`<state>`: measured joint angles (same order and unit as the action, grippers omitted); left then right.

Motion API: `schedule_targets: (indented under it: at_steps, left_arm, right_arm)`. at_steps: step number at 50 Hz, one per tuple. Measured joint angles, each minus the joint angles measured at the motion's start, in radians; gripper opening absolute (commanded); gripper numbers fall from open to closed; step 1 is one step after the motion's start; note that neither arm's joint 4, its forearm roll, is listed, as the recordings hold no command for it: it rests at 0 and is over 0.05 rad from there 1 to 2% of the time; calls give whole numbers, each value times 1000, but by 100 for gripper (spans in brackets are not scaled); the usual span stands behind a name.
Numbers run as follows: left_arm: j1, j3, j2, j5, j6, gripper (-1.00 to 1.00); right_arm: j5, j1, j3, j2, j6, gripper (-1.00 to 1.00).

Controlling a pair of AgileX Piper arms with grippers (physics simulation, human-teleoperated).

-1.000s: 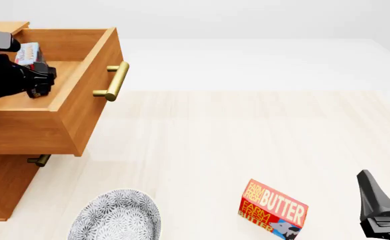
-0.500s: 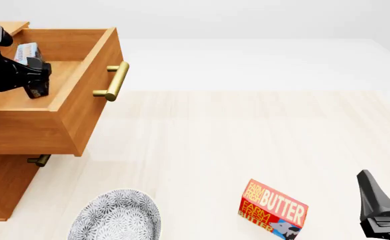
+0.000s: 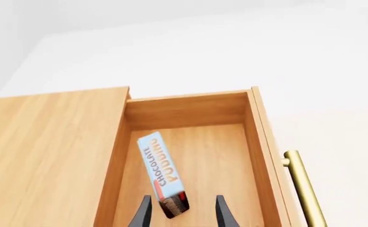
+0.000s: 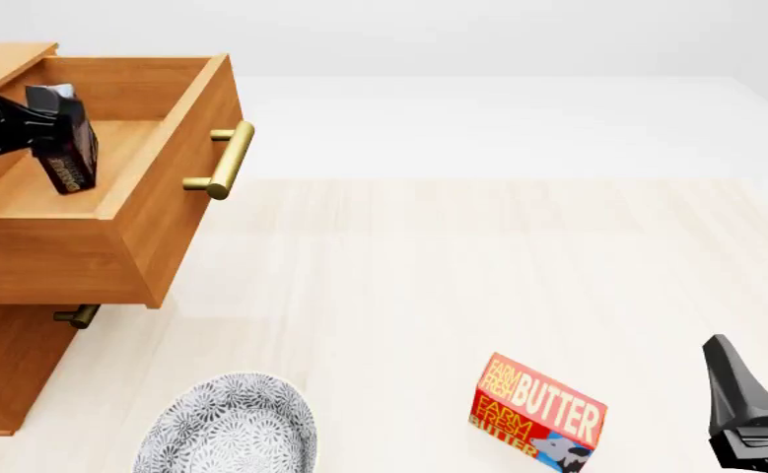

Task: Put the chocolate pudding in the top drawer of the cabinet and close it.

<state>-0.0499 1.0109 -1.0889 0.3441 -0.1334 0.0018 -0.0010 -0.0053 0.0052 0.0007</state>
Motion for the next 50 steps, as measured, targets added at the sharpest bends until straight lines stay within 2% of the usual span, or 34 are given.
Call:
schedule_targets:
  at_steps: [27, 50]
  left_arm:
    - [95, 103, 46, 100, 0, 100]
    - [245, 236, -15, 190, 36, 100]
  right_arm:
    - [0, 0, 0, 0, 0, 100]
    - [0, 0, 0, 0, 0, 100]
